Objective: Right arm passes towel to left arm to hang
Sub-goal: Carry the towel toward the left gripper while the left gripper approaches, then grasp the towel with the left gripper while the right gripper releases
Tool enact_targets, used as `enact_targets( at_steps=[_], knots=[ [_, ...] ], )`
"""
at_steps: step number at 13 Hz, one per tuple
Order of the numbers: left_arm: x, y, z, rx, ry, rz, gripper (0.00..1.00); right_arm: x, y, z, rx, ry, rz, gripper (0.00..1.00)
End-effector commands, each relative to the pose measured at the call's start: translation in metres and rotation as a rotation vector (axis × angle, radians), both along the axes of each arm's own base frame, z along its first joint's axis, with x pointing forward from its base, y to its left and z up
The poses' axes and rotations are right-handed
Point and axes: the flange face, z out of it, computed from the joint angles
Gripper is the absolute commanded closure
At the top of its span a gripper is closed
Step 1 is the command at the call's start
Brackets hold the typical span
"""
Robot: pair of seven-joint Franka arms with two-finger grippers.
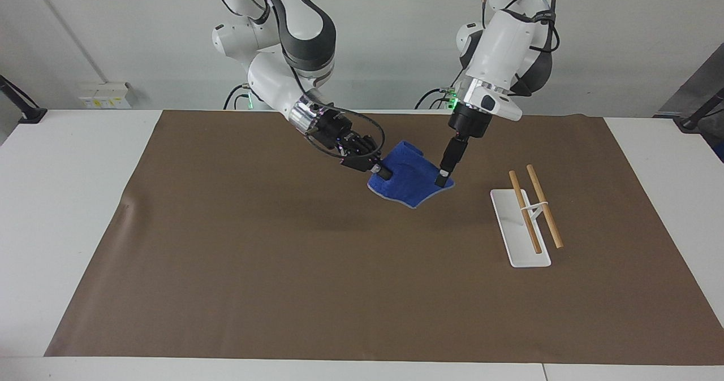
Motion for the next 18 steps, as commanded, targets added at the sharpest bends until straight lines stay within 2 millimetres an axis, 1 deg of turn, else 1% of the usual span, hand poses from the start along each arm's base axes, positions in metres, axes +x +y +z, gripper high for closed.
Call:
enact_targets(
  at_steps=[1,2,3,4,6,7,9,11,12,13,14,15,16,17,18],
  knots=[
    [-0.003,-0.003,-0.004,-0.043,0.0,0.042,0.0,0.006,0.004,0.001,0.026,0.01,-0.029,1.0],
    [-0.001,-0.003,-0.001,-0.05,-0.015,0.046,0.05,0.006,0.004,0.001,0.023,0.007,-0.029,1.0],
    [0.002,-0.002,-0.004,-0.055,-0.019,0.048,0.26,0.006,0.003,0.001,0.019,0.003,-0.029,1.0],
    [0.004,0.001,-0.001,-0.054,-0.03,0.046,0.44,0.006,0.003,0.0,0.013,-0.002,-0.026,1.0],
    [0.008,0.006,-0.001,-0.05,-0.042,0.049,0.83,0.006,0.003,-0.001,0.005,-0.007,-0.024,1.0],
    [0.011,0.011,-0.003,-0.052,-0.043,0.06,1.0,0.006,0.003,-0.002,0.001,-0.011,-0.022,1.0],
    [0.015,0.018,-0.002,-0.055,-0.051,0.073,1.0,0.005,0.003,-0.004,-0.003,-0.009,-0.023,1.0],
    [0.016,0.021,-0.003,-0.043,-0.057,0.062,1.0,0.006,0.002,-0.005,-0.014,-0.012,-0.022,1.0],
    [0.019,0.027,-0.003,-0.031,-0.066,0.057,1.0,0.006,0.002,-0.007,-0.021,-0.016,-0.019,1.0],
    [0.021,0.032,-0.002,-0.025,-0.071,0.056,1.0,0.006,-0.001,-0.007,-0.045,-0.039,-0.019,0.85],
    [0.024,0.038,-0.003,-0.022,-0.072,0.064,1.0,0.008,-0.006,-0.009,-0.076,-0.059,-0.031,0.05],
    [0.027,0.046,-0.004,-0.021,-0.07,0.079,1.0,0.008,-0.009,-0.012,-0.123,-0.092,-0.029,0.0],
    [0.029,0.051,-0.004,-0.019,-0.072,0.086,1.0,0.008,-0.014,-0.018,-0.204,-0.141,-0.011,0.0],
    [0.033,0.06,-0.004,-0.009,-0.078,0.087,1.0,0.007,-0.017,-0.024,-0.287,-0.186,0.019,0.0],
    [0.037,0.071,-0.004,0.007,-0.088,0.086,1.0,0.008,-0.024,-0.029,-0.39,-0.24,0.049,0.0]
  ],
)
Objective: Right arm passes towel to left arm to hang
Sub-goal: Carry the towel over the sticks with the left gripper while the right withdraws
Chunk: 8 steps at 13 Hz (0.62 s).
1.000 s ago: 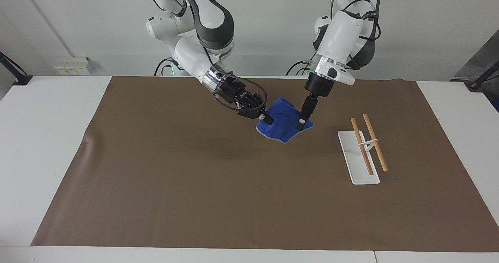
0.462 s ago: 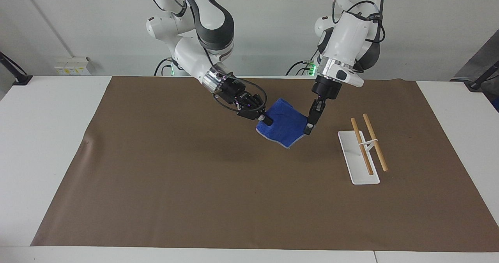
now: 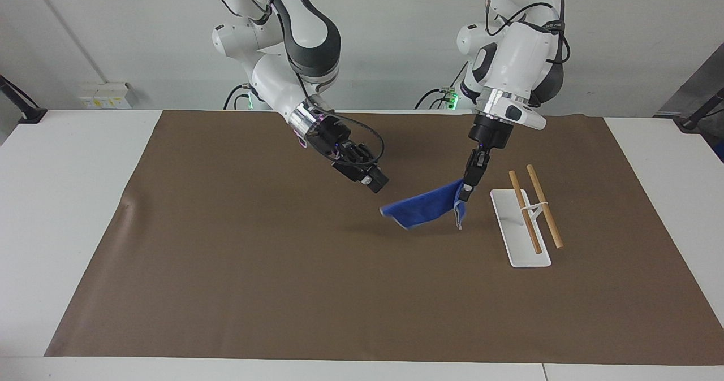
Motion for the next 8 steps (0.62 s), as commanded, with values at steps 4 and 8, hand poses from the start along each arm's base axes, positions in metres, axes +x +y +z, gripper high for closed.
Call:
enact_targets(
  at_steps=[4,8],
  knots=[
    [0.023,0.083,-0.011,0.09,-0.015,0.028,1.0,0.009,-0.043,-0.03,-0.539,-0.252,0.238,0.0],
    [0.031,0.189,-0.022,0.165,0.089,0.085,1.0,0.027,-0.079,-0.036,-0.852,-0.381,0.459,0.0]
  ],
)
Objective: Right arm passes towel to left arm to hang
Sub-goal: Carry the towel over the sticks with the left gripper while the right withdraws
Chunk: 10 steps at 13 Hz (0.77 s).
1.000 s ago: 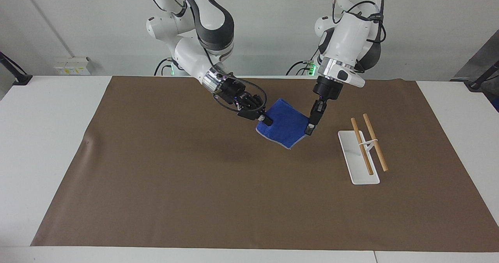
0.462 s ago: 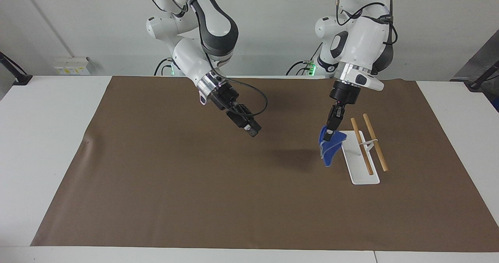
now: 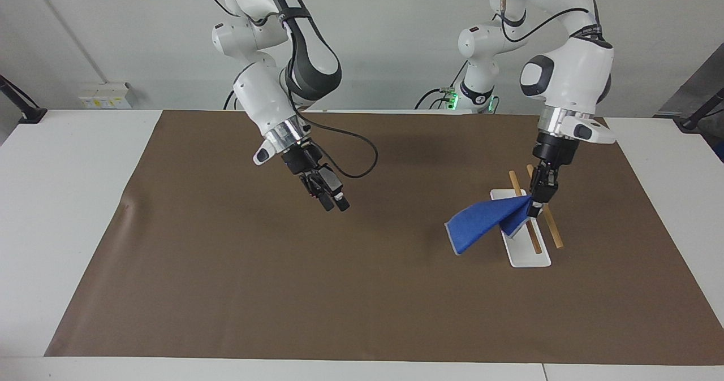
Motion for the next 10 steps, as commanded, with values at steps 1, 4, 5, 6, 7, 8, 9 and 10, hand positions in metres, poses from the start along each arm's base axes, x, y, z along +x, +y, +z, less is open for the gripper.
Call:
enact_targets(
  at_steps=[1,4,5,6,7,8,9,10],
  knots=[
    [-0.006,0.056,-0.002,0.049,0.075,-0.001,1.0,0.006,-0.019,-0.003,-0.196,-0.034,0.152,0.0],
    [-0.012,0.107,-0.005,0.128,0.142,-0.087,1.0,0.015,-0.039,-0.002,-0.435,-0.053,0.31,0.0],
    [-0.012,0.118,-0.002,0.161,0.155,-0.105,1.0,0.017,-0.044,-0.003,-0.495,-0.051,0.348,0.0],
    [-0.01,0.126,0.007,0.222,0.165,-0.121,1.0,0.019,-0.049,-0.003,-0.557,-0.049,0.387,0.0],
    [-0.01,0.13,0.008,0.283,0.185,-0.142,1.0,0.021,-0.056,-0.002,-0.614,-0.043,0.421,0.0],
    [-0.01,0.131,0.008,0.333,0.192,-0.159,1.0,0.022,-0.062,-0.002,-0.681,-0.03,0.462,0.0],
    [-0.01,0.129,0.008,0.344,0.193,-0.166,1.0,0.024,-0.07,0.0,-0.739,-0.011,0.493,0.0],
    [-0.011,0.129,0.008,0.344,0.193,-0.165,1.0,0.026,-0.079,0.003,-0.767,0.021,0.508,0.0]
  ],
)
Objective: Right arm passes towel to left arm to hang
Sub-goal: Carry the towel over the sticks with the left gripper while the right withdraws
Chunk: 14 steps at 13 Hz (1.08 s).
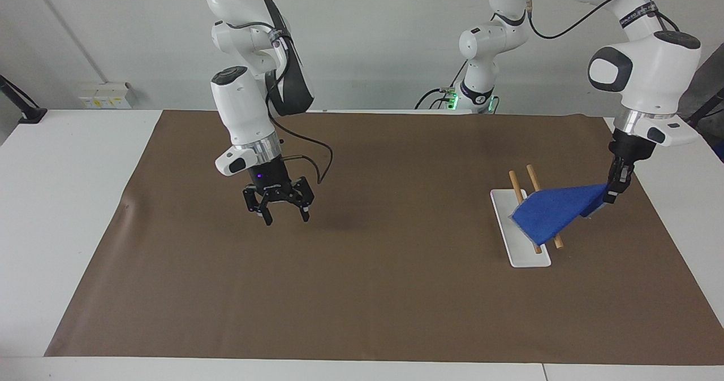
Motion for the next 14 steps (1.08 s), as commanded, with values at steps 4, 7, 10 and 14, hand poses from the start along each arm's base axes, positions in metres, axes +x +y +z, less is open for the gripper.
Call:
enact_targets(
  at_steps=[4,7,10,14],
  knots=[
    [-0.006,-0.016,-0.023,0.027,0.02,-0.038,1.0,0.002,-0.059,0.029,-0.142,0.184,-0.002,0.0],
    [-0.007,-0.022,-0.047,0.029,-0.025,-0.049,1.0,-0.011,-0.079,0.063,-0.171,0.266,-0.025,0.0],
    [-0.003,-0.021,-0.058,0.023,-0.037,-0.05,1.0,-0.034,-0.092,0.096,-0.175,0.313,-0.043,0.0],
    [0.001,-0.011,-0.049,0.022,-0.05,-0.033,0.18,-0.057,-0.121,0.139,-0.173,0.326,-0.085,0.0]
  ],
)
